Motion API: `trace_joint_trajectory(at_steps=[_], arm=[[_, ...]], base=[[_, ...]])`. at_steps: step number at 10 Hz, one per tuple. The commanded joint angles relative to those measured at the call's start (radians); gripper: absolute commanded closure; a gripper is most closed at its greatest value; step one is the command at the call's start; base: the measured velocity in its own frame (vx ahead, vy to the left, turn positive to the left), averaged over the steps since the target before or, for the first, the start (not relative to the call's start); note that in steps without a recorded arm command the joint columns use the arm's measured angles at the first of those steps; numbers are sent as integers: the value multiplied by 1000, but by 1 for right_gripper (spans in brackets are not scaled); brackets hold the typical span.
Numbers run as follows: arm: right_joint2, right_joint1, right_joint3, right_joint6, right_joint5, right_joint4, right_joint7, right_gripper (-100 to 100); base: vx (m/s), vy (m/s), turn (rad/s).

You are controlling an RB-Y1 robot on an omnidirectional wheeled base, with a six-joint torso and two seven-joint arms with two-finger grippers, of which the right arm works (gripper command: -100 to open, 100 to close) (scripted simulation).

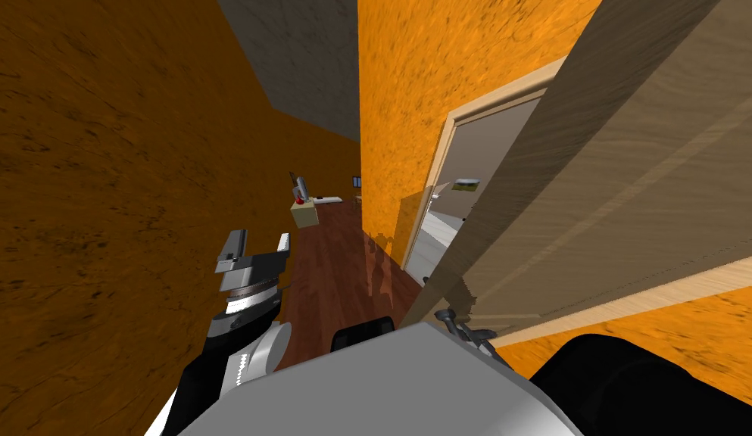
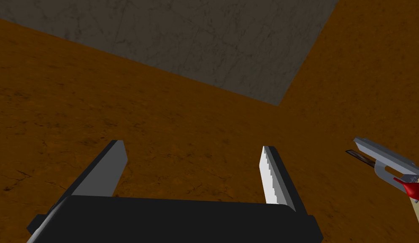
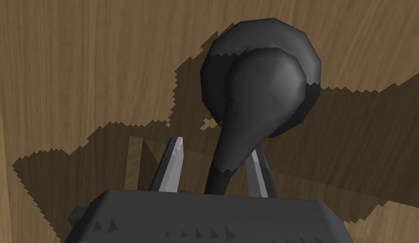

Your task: Pull the door open

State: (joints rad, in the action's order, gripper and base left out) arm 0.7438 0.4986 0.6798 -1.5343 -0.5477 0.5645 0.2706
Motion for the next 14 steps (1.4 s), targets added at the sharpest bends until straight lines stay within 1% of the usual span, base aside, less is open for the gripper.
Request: trace_joint_trajectory(at_steps=[1,2,3,4,5,6,7,9,11,12,13,14], arm=[[-10,-8,4,11,0,-31,6,100],[-10,3,7,31,-12,-27,8,100],[-11,5,7,34,-13,-26,8,100],[-18,17,4,34,-26,-26,8,100],[-29,22,-4,14,-32,-31,5,100],[-42,25,-13,-22,-34,-37,2,100],[-46,26,-16,-34,-35,-39,1,100],[-57,28,-24,-74,-35,-43,-3,100],[-68,32,-30,-117,-35,-45,-6,100],[-68,32,-30,-117,-35,-45,-6,100],[-72,34,-32,-137,-34,-46,-7,100],[-75,35,-33,-151,-34,-46,-8,100]], base=[[-4,-5,28],[-9,-6,118],[-12,-9,74],[-9,10,214],[-15,17,278],[-21,14,165],[-24,11,62],[-55,6,26],[-136,-2,-22],[-111,-4,-23],[-129,-1,-62],[-174,-21,-75]])
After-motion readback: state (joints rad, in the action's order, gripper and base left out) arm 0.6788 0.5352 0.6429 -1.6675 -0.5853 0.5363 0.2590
